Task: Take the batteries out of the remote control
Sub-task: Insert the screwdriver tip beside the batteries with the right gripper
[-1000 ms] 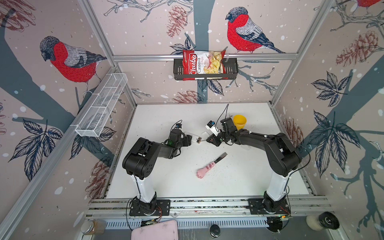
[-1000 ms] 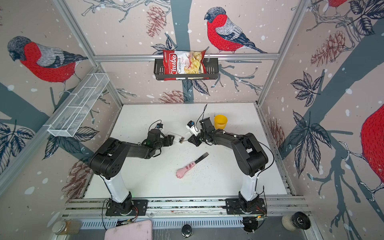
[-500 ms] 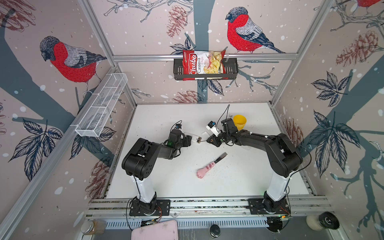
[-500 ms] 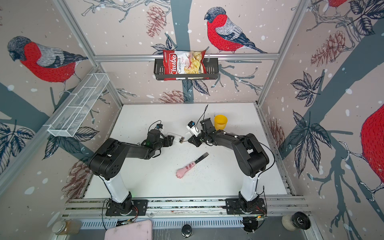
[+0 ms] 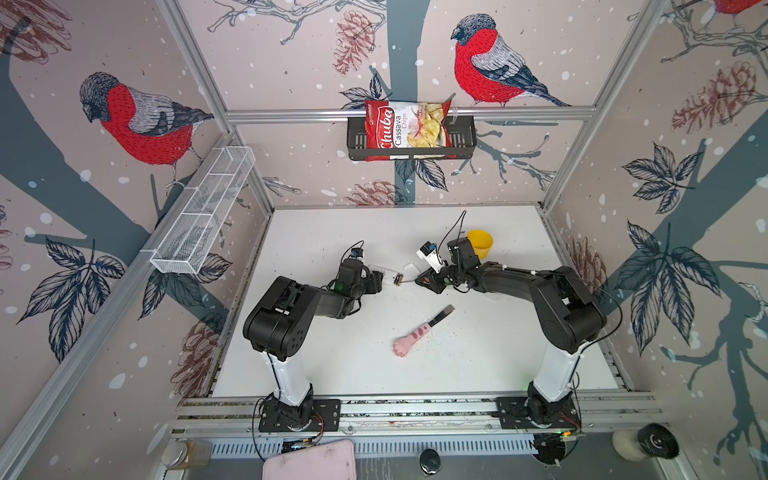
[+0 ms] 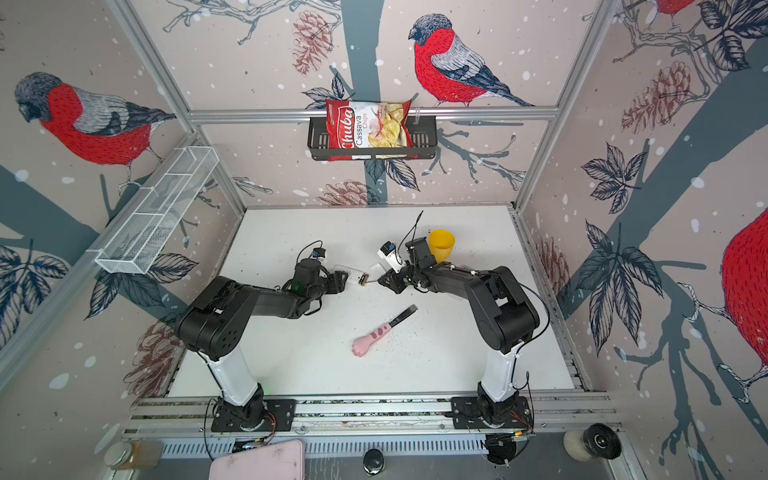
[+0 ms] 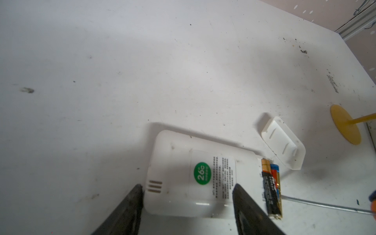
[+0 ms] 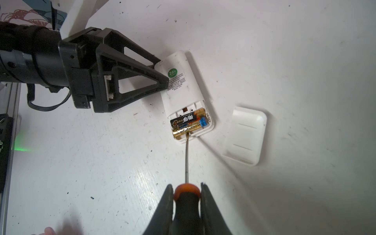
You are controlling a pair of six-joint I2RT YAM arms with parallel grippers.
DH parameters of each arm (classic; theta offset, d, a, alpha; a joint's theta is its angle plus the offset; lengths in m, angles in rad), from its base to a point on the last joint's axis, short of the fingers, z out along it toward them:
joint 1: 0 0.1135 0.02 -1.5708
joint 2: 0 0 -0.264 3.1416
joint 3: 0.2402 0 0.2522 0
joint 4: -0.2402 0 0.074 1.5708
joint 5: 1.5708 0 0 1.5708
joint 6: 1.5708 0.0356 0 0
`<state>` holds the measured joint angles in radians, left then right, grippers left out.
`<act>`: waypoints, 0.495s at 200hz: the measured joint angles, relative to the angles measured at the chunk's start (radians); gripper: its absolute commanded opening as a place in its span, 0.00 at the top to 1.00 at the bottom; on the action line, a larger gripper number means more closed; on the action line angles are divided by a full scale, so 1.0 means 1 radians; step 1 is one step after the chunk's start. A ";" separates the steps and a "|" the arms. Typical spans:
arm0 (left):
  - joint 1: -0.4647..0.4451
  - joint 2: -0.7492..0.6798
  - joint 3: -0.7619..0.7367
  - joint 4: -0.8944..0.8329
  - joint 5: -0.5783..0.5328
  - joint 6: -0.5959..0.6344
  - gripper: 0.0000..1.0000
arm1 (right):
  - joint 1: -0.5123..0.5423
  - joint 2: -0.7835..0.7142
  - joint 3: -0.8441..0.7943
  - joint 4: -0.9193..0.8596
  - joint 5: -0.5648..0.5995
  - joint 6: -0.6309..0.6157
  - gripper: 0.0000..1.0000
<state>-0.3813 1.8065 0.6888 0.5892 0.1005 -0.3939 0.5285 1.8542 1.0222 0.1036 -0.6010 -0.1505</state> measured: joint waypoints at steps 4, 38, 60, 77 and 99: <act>0.000 0.000 0.000 -0.001 0.000 0.000 0.32 | -0.002 0.001 -0.005 0.007 -0.003 0.001 1.00; 0.000 0.001 -0.007 0.007 -0.005 0.000 0.34 | -0.015 0.011 -0.045 0.078 -0.040 0.029 1.00; 0.000 0.000 -0.019 0.027 -0.008 0.000 0.34 | -0.023 0.017 -0.069 0.129 -0.066 0.052 1.00; 0.000 0.000 -0.022 0.031 -0.008 0.000 0.34 | -0.027 0.023 -0.084 0.160 -0.084 0.075 1.00; 0.000 0.002 -0.024 0.036 -0.008 0.000 0.35 | -0.030 0.036 -0.089 0.196 -0.095 0.101 1.00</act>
<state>-0.3813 1.8088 0.6651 0.6254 0.0925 -0.3939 0.4988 1.8900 0.9337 0.2993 -0.6960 -0.0498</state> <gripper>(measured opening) 0.656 0.236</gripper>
